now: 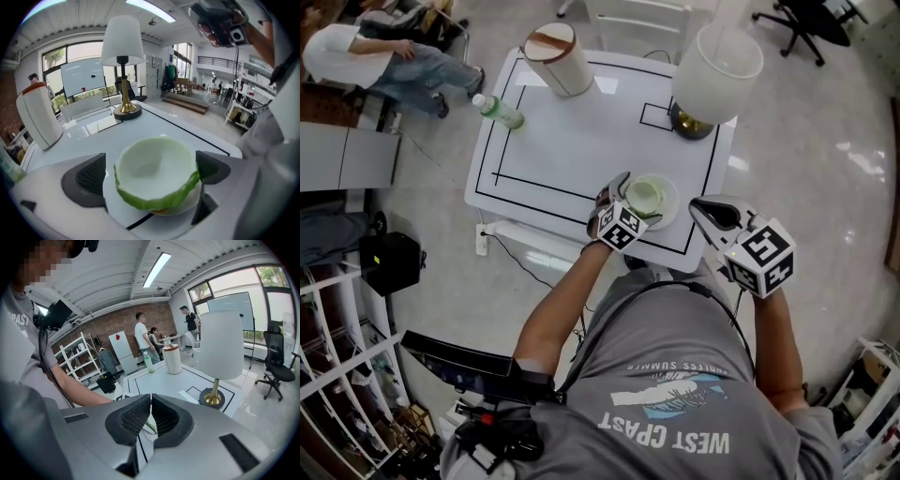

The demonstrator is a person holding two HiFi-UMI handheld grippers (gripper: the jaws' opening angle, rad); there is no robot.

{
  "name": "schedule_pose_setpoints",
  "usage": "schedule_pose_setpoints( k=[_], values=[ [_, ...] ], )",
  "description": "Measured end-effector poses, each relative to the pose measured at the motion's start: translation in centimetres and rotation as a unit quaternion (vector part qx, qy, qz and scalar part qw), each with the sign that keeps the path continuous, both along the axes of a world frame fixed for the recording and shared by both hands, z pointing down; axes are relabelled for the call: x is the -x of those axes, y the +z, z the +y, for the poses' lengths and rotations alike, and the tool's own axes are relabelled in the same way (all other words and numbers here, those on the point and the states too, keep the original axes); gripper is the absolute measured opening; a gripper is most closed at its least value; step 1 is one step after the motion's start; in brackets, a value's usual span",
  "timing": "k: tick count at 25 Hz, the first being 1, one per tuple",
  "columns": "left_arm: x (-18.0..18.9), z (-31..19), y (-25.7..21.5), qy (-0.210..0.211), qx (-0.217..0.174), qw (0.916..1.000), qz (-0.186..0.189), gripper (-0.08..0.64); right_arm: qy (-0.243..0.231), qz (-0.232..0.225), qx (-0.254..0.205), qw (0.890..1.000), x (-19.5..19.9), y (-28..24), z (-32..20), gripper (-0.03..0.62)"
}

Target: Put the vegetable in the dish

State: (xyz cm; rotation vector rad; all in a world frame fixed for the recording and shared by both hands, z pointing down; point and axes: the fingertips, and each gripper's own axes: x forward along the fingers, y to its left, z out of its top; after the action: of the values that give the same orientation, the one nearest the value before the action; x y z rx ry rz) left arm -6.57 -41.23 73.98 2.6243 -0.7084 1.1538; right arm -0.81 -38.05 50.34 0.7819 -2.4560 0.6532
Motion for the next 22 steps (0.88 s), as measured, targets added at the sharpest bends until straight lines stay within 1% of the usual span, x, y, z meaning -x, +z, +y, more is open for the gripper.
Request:
schedule_pose_setpoints(
  k=[2,3,5,7,9,11,13,15,17,18,19,22],
  values=[
    [-0.1,0.4,-0.2,0.028,-0.023,0.9991,-0.021,0.584,-0.001,0.000,0.000,1.000,0.3,0.0,0.1,0.009],
    [-0.2,0.5,-0.4,0.038,-0.031,0.9985,-0.026,0.584,-0.001,0.001,0.000,1.000,0.5,0.1,0.1,0.009],
    [-0.2,0.6,-1.2,0.043,-0.039,0.9981,-0.020,0.584,0.000,0.001,0.000,1.000,0.6,0.1,0.1,0.009],
    [-0.1,0.4,-2.8,0.033,-0.044,0.9985,0.002,0.584,0.004,0.000,-0.001,1.000,0.7,0.0,0.1,0.009],
    [0.1,-0.1,-5.3,0.019,-0.059,0.9977,0.029,0.583,0.008,-0.003,-0.006,1.000,0.7,-0.2,-0.1,0.009],
    [0.6,-0.6,-8.4,0.005,-0.081,0.9950,0.059,0.583,0.011,-0.019,-0.013,1.000,0.7,-0.8,-0.2,0.009],
    [1.3,-1.1,-11.9,-0.013,-0.101,0.9902,0.096,0.581,0.013,-0.045,-0.023,0.999,0.9,-2.0,-0.4,0.008],
    [2.2,-1.6,-15.5,-0.034,-0.120,0.9825,0.138,0.578,0.015,-0.066,-0.038,0.997,1.2,-3.1,-0.7,0.008],
    [3.2,-1.7,-19.2,-0.053,-0.137,0.9726,0.180,0.569,0.015,-0.080,-0.057,0.995,1.4,-4.3,-0.8,0.008],
    [3.8,-1.7,-21.1,-0.062,-0.145,0.9667,0.201,0.546,0.014,-0.088,-0.068,0.994,1.6,-5.0,-0.8,0.008],
    [4.5,-1.7,-23.0,-0.071,-0.154,0.9599,0.223,0.489,0.013,-0.095,-0.081,0.992,1.7,-5.8,-0.9,0.008],
    [6.8,-1.3,-28.5,-0.106,-0.171,0.9373,0.285,0.284,0.009,-0.117,-0.119,0.986,2.2,-8.4,-1.0,0.006]
  ],
)
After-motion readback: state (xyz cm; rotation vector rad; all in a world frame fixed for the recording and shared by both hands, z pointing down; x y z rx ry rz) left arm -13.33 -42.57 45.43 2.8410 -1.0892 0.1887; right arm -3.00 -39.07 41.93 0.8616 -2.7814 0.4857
